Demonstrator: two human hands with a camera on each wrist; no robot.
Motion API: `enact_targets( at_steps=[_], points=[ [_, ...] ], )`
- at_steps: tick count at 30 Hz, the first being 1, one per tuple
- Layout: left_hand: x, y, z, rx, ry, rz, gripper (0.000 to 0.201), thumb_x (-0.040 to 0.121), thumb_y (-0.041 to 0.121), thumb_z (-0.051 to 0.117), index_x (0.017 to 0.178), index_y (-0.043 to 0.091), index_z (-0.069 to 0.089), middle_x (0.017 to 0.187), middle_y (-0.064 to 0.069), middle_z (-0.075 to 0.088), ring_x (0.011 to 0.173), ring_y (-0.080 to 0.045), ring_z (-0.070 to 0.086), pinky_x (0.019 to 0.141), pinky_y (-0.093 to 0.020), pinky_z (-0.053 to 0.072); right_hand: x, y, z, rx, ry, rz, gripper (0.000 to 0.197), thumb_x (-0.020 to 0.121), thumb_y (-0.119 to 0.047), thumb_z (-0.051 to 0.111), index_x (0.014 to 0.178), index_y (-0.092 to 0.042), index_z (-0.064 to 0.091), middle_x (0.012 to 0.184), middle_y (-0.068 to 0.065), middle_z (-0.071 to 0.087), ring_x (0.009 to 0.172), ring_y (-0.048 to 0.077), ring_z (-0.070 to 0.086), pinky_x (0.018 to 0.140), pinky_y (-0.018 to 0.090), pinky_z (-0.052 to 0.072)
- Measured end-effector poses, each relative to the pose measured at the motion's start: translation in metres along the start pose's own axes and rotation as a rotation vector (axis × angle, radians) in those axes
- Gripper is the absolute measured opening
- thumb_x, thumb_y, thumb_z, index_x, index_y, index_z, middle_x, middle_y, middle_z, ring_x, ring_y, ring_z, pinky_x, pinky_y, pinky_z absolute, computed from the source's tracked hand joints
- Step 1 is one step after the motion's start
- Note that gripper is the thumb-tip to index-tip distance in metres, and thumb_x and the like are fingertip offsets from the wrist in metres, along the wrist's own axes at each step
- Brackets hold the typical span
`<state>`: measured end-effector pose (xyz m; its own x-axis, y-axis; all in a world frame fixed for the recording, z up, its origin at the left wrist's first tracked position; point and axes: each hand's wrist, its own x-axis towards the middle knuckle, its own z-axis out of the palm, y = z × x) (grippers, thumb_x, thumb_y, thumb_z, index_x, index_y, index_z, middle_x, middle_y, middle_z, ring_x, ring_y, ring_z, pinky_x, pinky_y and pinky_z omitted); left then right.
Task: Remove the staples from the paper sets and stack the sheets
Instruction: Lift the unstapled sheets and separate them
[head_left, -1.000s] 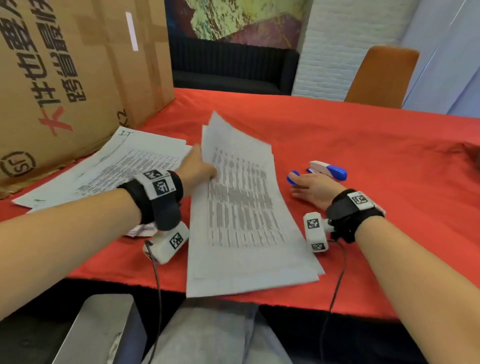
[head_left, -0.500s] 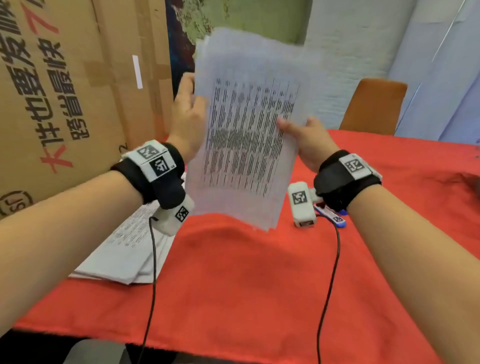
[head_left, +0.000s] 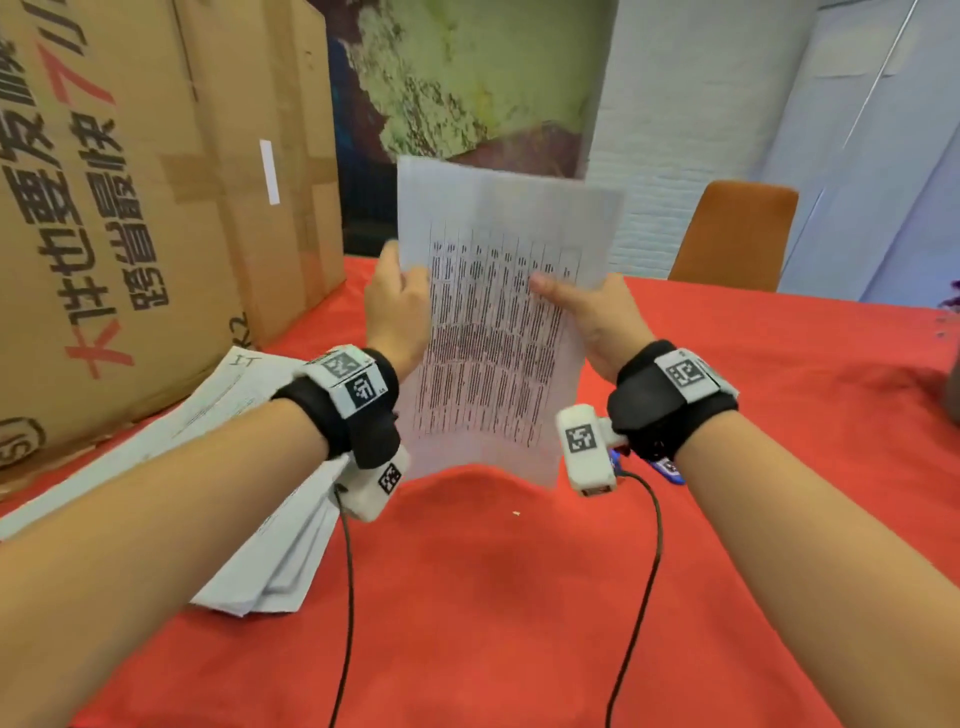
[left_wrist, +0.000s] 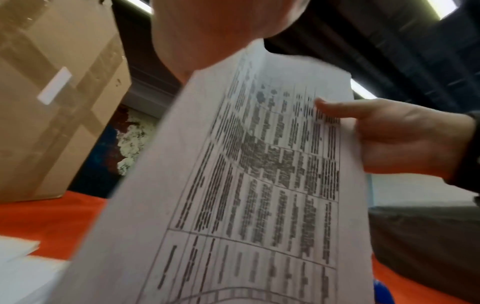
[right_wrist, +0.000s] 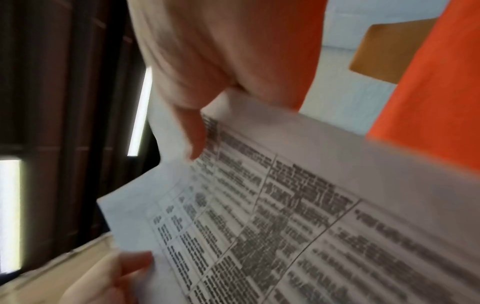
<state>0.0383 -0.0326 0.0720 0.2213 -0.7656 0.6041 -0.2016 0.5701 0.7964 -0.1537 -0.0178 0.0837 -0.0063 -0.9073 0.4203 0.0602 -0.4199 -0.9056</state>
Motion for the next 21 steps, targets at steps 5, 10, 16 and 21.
enact_targets(
  at_steps=[5,10,16,21],
  points=[
    [0.018,0.008,-0.002,-0.138,0.18,0.002,0.01,0.088,0.007,0.031,0.088,0.011,0.041,0.065,0.006,0.033,0.045,0.002,0.034,0.049,-0.019,0.028,0.014,-0.01,-0.001,0.03,0.027,-0.071,0.037,0.081,-0.006,0.071,0.117,-0.003,0.062,0.116,0.017,0.067,0.11,0.03,0.064,0.099,0.044,0.049],
    [0.01,-0.001,-0.004,-0.073,0.057,-0.092,0.024,0.093,0.004,0.032,0.08,0.011,0.05,0.067,0.007,0.046,0.059,-0.007,0.04,0.057,-0.023,0.035,0.003,0.012,-0.008,-0.015,-0.053,0.088,0.022,0.087,0.0,0.063,0.108,-0.004,0.065,0.098,0.008,0.073,0.091,0.022,0.071,0.079,0.035,0.057],
    [0.028,0.022,0.003,-0.097,0.177,-0.014,0.043,0.085,0.019,0.034,0.121,0.007,0.054,0.108,-0.01,0.064,0.088,-0.018,0.058,0.084,-0.029,0.046,0.015,-0.014,0.009,-0.048,0.045,-0.071,0.024,0.089,-0.002,0.062,0.113,0.0,0.061,0.11,0.02,0.067,0.101,0.029,0.065,0.092,0.04,0.054],
    [0.0,-0.012,0.008,0.077,0.127,-0.172,0.024,0.092,0.007,0.034,0.079,0.013,0.054,0.075,0.002,0.052,0.065,-0.013,0.044,0.068,-0.028,0.034,-0.002,0.044,-0.008,-0.126,0.064,0.108,0.036,0.085,-0.003,0.066,0.121,0.001,0.06,0.118,0.015,0.065,0.109,0.027,0.063,0.103,0.05,0.044]
  ],
)
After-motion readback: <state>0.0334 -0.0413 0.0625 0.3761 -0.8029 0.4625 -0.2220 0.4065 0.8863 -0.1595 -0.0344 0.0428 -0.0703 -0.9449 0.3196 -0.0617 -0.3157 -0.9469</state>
